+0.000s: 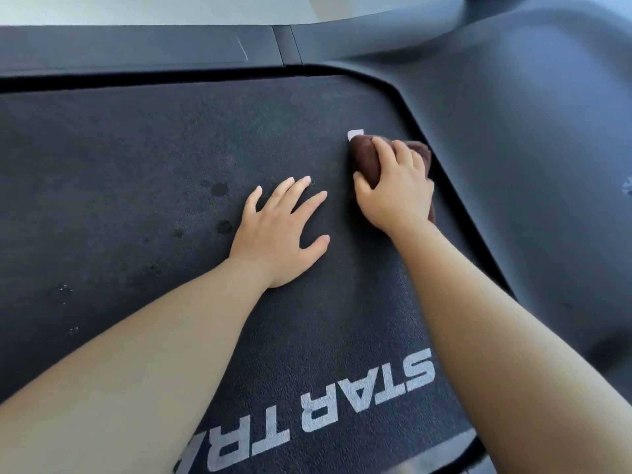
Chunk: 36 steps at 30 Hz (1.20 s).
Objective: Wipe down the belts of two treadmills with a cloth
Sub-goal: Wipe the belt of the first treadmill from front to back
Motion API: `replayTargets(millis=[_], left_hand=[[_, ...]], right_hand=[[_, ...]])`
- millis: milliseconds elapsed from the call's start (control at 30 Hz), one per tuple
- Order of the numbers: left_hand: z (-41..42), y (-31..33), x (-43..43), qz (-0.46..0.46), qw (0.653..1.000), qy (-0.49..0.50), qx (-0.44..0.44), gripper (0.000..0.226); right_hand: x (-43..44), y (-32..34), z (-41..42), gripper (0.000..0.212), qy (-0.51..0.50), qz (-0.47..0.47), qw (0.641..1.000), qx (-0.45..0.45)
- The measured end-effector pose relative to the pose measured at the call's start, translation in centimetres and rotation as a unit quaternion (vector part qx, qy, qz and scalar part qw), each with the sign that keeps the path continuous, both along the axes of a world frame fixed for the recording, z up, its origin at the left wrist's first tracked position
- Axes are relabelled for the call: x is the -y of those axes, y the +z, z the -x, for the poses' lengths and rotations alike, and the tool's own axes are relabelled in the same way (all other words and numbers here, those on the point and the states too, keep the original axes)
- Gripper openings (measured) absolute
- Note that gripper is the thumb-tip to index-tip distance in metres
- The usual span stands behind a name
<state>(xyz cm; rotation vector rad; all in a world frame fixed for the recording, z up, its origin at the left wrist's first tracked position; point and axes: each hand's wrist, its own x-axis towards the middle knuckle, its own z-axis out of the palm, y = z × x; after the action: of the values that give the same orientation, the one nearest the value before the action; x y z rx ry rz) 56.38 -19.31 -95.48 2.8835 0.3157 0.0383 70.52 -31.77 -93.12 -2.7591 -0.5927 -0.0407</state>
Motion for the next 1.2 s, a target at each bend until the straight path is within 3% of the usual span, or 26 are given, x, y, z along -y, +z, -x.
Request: replayTargets(millis=[233,333,500,900,1067,1200], left_hand=[[-0.4,0.7,-0.9,0.051,0.998,0.003,-0.035,0.068],[-2.1,0.9,-2.8,0.036,0.998,0.056,-0.004,0.062],[-4.9,-0.4,-4.7,-0.008,0.991,0.132,-0.025,0.066],[-4.9,-0.9,-4.7,-0.018,0.990,0.137,0.001,0.069],[-4.8,-0.7,-4.5,-0.006,0.990,0.140,-0.002,0.066],[-4.1,0.1,-4.5,0.058,0.989,0.131,0.027,0.060]], right_hand=[[2.0,-0.6,5.0,0.056,0.048,0.016,0.999,-0.010],[0.5,-0.7,3.3,0.053,0.053,0.017,0.998,-0.006],[-2.0,-1.1,-0.7,0.053,0.094,0.011,0.995,0.018],[-11.1,-0.4,-12.3,0.054,0.119,0.017,0.993,0.019],[-8.2,-0.4,-8.1,0.058,0.122,0.023,0.992,0.011],[-3.6,-0.2,-0.3,0.061,0.120,0.034,0.992,-0.005]])
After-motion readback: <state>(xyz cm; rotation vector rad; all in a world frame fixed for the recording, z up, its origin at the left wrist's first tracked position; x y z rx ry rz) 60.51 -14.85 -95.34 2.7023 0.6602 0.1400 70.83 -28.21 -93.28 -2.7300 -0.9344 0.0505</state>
